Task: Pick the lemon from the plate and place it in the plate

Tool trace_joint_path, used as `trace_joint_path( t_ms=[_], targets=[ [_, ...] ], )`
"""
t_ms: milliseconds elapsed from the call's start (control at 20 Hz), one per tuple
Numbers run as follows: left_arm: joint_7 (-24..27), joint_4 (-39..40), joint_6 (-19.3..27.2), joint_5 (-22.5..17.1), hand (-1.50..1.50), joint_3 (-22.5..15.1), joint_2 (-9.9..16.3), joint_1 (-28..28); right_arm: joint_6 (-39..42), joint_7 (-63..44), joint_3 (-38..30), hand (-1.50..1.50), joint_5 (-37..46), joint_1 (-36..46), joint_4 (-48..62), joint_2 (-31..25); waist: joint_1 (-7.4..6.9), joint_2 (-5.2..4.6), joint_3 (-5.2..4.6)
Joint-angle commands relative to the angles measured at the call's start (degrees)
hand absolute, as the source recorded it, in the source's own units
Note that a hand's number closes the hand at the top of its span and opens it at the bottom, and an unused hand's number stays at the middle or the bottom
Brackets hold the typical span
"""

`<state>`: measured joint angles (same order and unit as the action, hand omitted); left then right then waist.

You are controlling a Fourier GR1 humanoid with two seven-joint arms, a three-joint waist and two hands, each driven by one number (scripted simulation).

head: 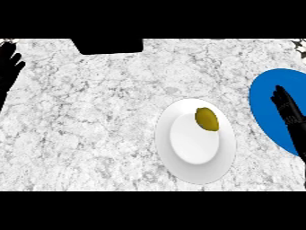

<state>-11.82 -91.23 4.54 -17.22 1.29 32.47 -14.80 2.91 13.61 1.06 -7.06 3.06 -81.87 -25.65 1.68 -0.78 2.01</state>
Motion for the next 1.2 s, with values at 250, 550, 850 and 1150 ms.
trace_joint_path(
  t_ms=[250, 550, 850, 1150],
  targets=[
    [5.5, -6.6, -5.9, 2.1, 0.00, -8.2, -2.3, -6.0, 21.9, -21.1, 12.8, -1.50, -8.7, 7.7, 15.8, 3.5, -10.51, -3.74, -1.68],
    [7.2, -5.5, -7.6, 4.1, 0.00, -15.0, -6.3, -4.0, 33.2, -15.5, 23.6, -1.50, 11.5, 27.2, 13.9, -9.4, -10.39, -1.05, -1.98],
    [11.7, -1.7, -4.4, 8.7, 0.00, -16.3, -9.6, -1.7, 35.2, -11.2, 29.5, -1.50, 20.7, 40.7, 25.6, -2.0, -6.35, -0.47, -1.95],
    [13.3, -1.2, -7.7, 6.3, 0.00, -11.5, -6.7, 0.4, 43.7, -18.5, 29.2, -1.50, 21.6, 51.6, 38.4, 5.7, -4.23, 0.31, -2.04]
  ],
)
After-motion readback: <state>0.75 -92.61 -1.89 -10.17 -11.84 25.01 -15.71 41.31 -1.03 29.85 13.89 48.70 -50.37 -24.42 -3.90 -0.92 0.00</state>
